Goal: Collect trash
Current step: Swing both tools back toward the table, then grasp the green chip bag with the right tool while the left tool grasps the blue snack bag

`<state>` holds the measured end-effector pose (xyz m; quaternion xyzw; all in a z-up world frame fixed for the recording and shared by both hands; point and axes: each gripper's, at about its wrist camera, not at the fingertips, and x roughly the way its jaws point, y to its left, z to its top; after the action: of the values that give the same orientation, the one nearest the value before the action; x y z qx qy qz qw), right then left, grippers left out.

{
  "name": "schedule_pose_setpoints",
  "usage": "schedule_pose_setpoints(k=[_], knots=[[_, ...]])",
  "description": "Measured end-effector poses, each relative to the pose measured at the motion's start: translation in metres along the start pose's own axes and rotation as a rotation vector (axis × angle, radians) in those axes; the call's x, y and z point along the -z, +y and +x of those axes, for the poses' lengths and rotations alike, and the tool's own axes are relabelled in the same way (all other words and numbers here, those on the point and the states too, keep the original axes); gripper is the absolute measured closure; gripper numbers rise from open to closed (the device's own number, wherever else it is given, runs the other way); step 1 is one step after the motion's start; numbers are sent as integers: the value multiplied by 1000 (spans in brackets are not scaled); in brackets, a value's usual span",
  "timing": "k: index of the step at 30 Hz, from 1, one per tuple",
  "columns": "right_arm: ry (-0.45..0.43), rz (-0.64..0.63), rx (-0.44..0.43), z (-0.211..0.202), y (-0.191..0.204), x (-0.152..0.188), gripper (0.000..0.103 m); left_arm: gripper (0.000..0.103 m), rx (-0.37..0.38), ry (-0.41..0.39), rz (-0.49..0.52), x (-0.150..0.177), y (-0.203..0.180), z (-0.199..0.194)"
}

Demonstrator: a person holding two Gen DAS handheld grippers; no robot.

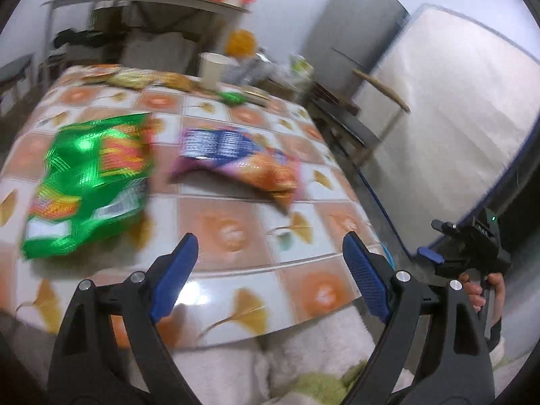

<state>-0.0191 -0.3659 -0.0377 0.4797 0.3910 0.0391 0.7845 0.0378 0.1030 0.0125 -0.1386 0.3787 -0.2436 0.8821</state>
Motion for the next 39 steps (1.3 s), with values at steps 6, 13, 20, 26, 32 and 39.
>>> schedule_pose_setpoints(k=[6,13,20,26,32,39], knots=[[185,-100,-90,66,59,29,28,20,-73,-108,-57,0,45,-40],[431,-270,-234,169,155,63,28,20,-238,-151,-139,-6,90,-62],[602,-267,-232,272,196,85,29,20,-307,-157,-214,-1,122,-69],[646,-276,-130,324,203,100,44,20,-307,-160,-216,0,136,-72],[659,-308,-111,342,215,107,57,20,-305,-145,-262,2,152,-68],[678,-311,-86,358,218,113,83,20,-294,-149,-287,2,160,-68]])
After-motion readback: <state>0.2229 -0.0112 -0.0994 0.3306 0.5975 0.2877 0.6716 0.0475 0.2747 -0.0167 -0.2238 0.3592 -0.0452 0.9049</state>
